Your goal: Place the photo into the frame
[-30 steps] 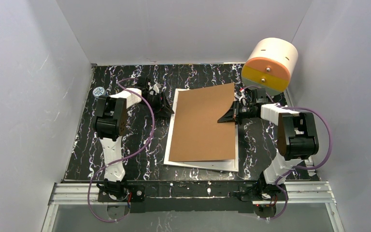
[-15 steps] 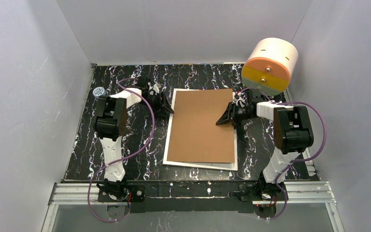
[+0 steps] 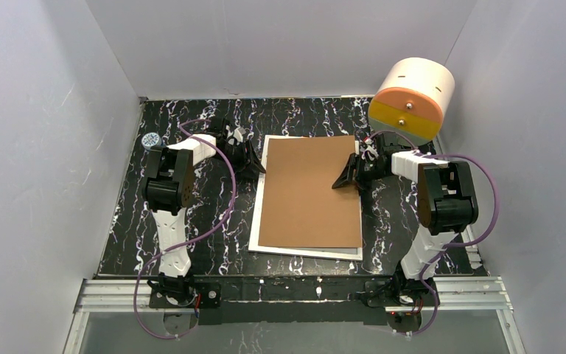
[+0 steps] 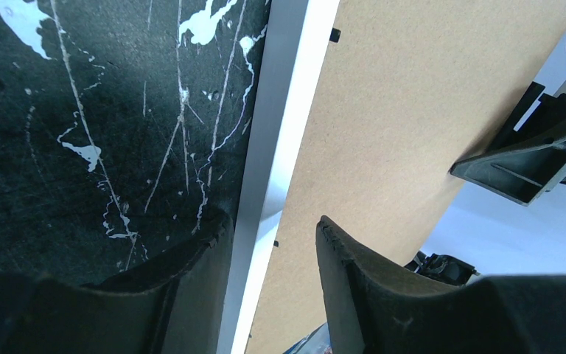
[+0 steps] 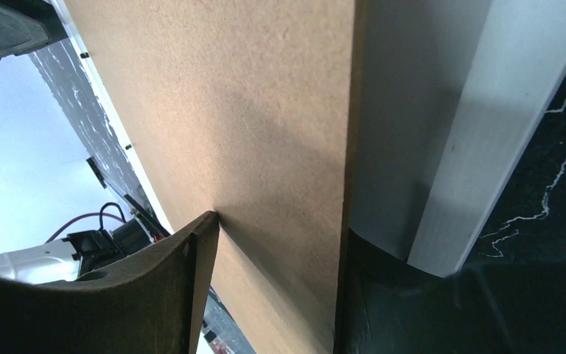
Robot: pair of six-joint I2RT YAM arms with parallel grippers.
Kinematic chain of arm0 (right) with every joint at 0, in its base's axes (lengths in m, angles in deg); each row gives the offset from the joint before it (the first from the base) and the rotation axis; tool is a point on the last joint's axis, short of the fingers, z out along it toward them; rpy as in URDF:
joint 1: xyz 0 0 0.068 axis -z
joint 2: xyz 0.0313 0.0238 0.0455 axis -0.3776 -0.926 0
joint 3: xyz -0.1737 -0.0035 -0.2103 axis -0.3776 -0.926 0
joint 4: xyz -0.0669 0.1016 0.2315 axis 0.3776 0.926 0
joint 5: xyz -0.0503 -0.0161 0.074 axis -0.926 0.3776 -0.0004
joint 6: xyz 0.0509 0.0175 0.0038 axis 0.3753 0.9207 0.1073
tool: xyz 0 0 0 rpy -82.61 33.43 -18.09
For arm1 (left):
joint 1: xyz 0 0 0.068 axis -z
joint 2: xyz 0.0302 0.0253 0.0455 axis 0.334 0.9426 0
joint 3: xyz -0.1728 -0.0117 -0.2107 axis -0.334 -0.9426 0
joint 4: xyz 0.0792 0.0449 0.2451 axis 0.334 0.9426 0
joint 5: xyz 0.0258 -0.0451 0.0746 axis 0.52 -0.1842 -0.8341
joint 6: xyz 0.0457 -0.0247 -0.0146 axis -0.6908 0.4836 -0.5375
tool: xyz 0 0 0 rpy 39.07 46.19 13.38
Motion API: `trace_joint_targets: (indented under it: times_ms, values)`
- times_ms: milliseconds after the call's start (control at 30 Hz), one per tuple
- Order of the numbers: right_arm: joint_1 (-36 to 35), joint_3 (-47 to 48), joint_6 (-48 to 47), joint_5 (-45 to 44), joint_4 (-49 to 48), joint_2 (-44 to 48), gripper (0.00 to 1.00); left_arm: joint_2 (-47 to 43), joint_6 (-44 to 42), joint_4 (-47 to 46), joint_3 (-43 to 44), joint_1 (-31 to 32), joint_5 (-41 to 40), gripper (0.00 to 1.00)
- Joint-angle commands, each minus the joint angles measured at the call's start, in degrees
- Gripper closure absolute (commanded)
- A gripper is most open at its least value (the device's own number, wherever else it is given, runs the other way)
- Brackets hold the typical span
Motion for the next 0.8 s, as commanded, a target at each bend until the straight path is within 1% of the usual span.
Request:
trace_joint_targets:
  times_ms: [0, 67, 233, 300, 500, 667, 767]
  values:
    - [-0.3, 0.5, -1.3, 2.2, 0.2, 0.5, 0.42, 1.3, -1.7, 2.0, 0.1, 0.7, -4.5, 0.55]
    - [-0.7, -0.2, -1.7, 2.4, -0.2, 0.3, 0.41, 1.3, -1.8, 2.1, 0.1, 0.7, -4.4, 0.55]
    - [-1.1, -1.9, -2.2, -0.8, 0.7, 1.3, 0.3, 1.1, -1.7, 2.2, 0.2, 0.7, -4.4, 0.55]
    - [-1.1, -2.3, -1.9, -2.6, 1.3, 2.4, 0.27, 1.1, -1.8, 2.3, 0.2, 0.7, -4.4, 0.55]
    - [-1.0, -0.9, -1.4, -7.6, 4.6, 4.1, 0.23, 0.8, -1.8, 2.5, 0.5, 0.7, -4.4, 0.54]
    - [-1.0, 0.5, -1.7, -13.0, 9.3, 5.1, 0.17, 0.6, -1.9, 2.8, 0.4, 0.7, -4.5, 0.54]
    - [-1.0, 0.5, -2.1, -15.0, 10.9, 6.1, 0.17, 0.5, -1.9, 2.7, 0.4, 0.7, -4.5, 0.54]
